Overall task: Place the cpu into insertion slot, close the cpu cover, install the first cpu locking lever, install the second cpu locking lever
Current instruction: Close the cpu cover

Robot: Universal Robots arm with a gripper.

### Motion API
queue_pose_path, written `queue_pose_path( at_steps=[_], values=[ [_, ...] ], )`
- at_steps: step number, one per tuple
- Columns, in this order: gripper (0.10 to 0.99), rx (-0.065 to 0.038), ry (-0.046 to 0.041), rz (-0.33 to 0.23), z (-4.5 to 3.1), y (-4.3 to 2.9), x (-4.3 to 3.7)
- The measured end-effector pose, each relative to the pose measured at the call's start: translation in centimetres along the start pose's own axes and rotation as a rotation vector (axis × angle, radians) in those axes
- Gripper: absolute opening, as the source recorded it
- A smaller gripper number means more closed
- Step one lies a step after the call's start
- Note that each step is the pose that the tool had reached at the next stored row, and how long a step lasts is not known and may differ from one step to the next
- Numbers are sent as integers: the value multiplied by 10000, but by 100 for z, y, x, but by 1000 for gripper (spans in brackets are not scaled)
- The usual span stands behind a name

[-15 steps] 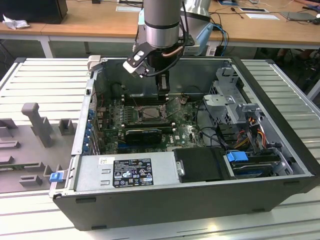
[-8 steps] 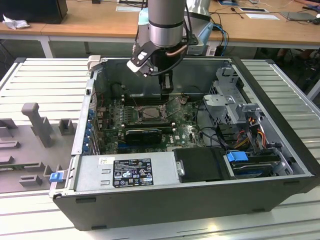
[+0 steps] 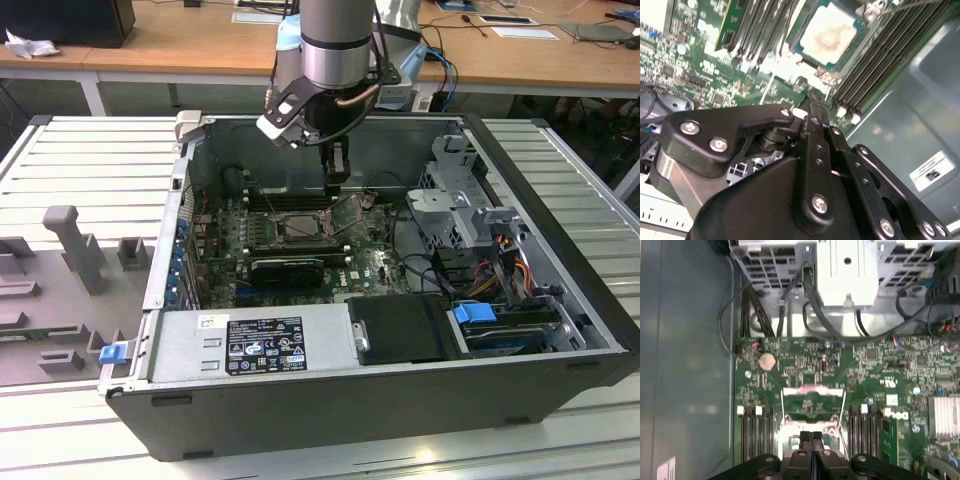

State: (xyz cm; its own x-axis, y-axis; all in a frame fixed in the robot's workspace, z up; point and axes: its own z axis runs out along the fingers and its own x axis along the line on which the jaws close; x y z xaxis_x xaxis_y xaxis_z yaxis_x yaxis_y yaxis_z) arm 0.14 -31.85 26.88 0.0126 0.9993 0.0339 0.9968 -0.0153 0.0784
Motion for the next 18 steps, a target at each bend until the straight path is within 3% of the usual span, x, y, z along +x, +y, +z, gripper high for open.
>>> queue_pose_path(
  at_steps=[2,5,7,9,12,18],
  values=[
    [106,0,0,0,3,54,1],
    [106,0,-1,0,-63,68,3],
    [106,-2,3,0,-64,83,4],
    [106,-1,1,0,-55,199,5],
    [106,0,0,-1,-37,271,6],
    [106,-1,-1,1,7,300,5]
  ],
)
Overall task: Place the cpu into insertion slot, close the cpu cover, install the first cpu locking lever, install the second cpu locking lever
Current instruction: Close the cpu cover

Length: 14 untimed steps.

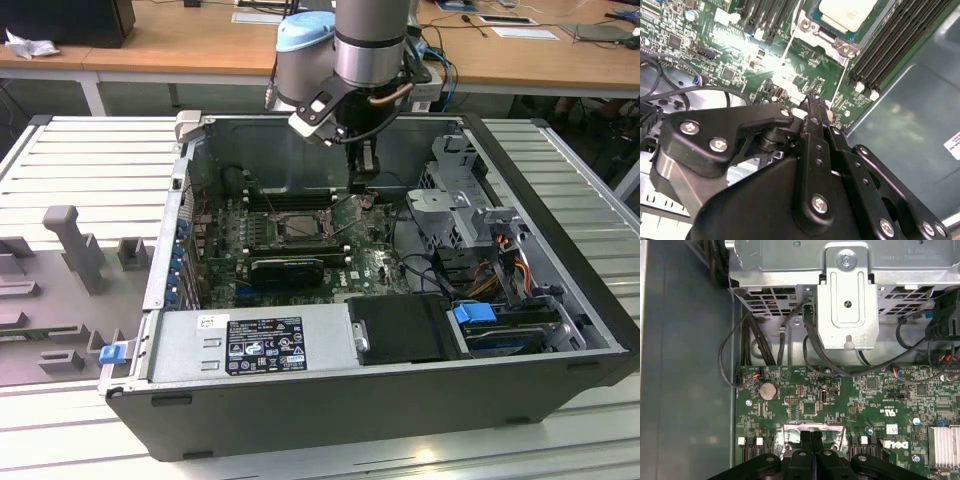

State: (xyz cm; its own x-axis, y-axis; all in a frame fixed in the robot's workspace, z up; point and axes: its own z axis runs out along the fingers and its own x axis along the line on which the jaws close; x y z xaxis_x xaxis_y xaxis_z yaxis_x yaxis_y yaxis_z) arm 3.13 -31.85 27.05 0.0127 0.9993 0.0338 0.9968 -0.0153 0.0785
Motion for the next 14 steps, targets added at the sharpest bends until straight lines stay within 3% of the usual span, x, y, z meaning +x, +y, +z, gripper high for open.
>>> queue_pose_path(
  at_steps=[6,14],
  values=[
    [106,0,3,1,63,29,-2],
    [106,0,6,0,135,199,-1]
  ],
)
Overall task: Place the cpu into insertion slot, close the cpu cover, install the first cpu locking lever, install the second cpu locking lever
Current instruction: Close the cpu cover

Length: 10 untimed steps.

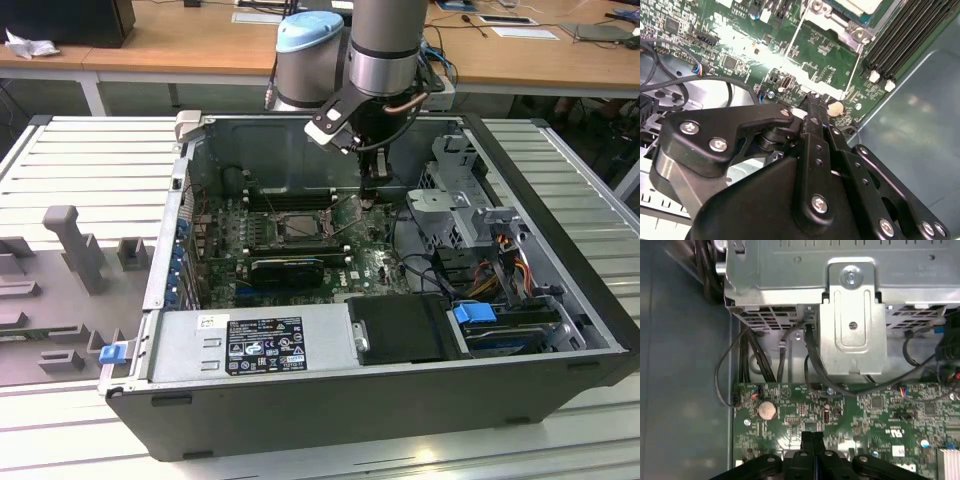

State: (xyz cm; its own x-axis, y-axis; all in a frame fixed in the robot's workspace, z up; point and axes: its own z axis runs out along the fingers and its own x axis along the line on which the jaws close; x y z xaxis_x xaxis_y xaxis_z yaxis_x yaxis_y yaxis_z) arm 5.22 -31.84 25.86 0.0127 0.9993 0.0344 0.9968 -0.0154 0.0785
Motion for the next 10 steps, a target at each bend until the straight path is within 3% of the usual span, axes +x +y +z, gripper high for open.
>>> queue_pose_path(
  at_steps=[5,8,10],
  values=[
    [106,10,0,1,124,71,-4],
    [106,202,0,7,152,68,-8],
    [106,209,0,8,153,64,-8]
  ],
)
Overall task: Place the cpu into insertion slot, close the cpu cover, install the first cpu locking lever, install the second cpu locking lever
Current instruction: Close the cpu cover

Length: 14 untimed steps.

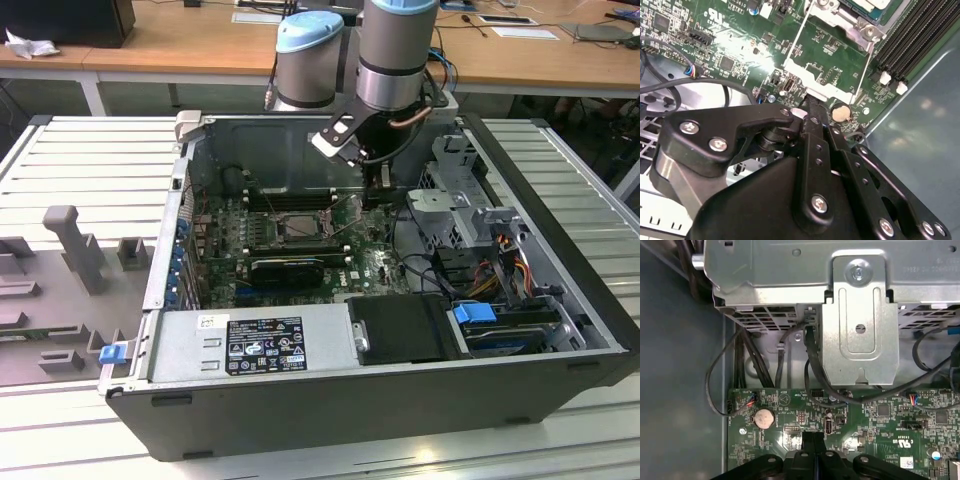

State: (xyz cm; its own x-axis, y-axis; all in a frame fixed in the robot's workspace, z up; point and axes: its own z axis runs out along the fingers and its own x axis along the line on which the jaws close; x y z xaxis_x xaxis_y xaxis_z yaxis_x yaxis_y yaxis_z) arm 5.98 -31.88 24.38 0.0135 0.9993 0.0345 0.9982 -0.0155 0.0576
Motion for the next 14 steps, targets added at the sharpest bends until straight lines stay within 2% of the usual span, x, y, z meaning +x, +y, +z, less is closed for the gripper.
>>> queue_pose_path(
  at_steps=[5,14],
  values=[
    [106,1,3,-1,-1,-25,0],
    [106,1,3,-1,-19,-130,-1]
  ],
)
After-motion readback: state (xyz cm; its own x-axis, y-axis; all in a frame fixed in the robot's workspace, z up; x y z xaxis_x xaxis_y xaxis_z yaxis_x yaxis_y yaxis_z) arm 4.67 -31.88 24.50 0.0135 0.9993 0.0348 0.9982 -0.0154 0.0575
